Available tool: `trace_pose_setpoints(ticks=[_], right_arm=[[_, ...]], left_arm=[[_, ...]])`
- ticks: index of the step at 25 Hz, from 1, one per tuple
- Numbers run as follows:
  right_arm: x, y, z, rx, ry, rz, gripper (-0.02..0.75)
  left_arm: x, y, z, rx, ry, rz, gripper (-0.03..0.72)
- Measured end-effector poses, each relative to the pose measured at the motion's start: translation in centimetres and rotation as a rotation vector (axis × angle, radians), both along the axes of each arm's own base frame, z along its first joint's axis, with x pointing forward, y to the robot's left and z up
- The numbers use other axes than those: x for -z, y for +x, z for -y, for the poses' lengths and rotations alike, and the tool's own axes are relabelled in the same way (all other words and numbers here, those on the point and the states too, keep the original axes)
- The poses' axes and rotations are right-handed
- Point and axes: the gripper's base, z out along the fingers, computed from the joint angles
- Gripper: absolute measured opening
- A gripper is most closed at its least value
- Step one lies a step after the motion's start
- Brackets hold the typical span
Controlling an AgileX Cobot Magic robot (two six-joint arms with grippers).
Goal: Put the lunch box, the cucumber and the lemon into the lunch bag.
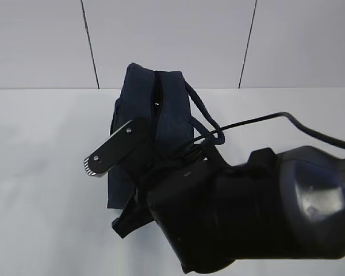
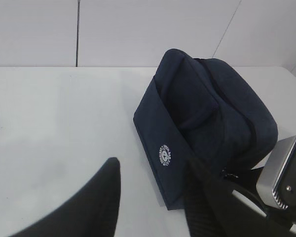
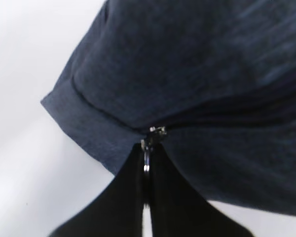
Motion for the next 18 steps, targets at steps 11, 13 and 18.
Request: trace_pose_setpoints(ticks=[11, 13, 18], right_arm=[[-0.3, -0.5, 0.7, -0.014, -0.007, -0.001, 0.008], [-0.7, -0.5, 0.8, -0.026, -0.011, 0.007, 0.008], [-1.5, -0.6, 0.8, -0.041, 0.006, 0.019, 0.008]], left_arm=[[0.0, 0.0, 0.0, -0.003, -0.001, 0.005, 0.308], [0.0, 0.0, 0.0, -0.003, -0.001, 0.005, 0.308], [-0.1, 0.0, 0.0, -0.004, -0.001, 0.007, 0.308]])
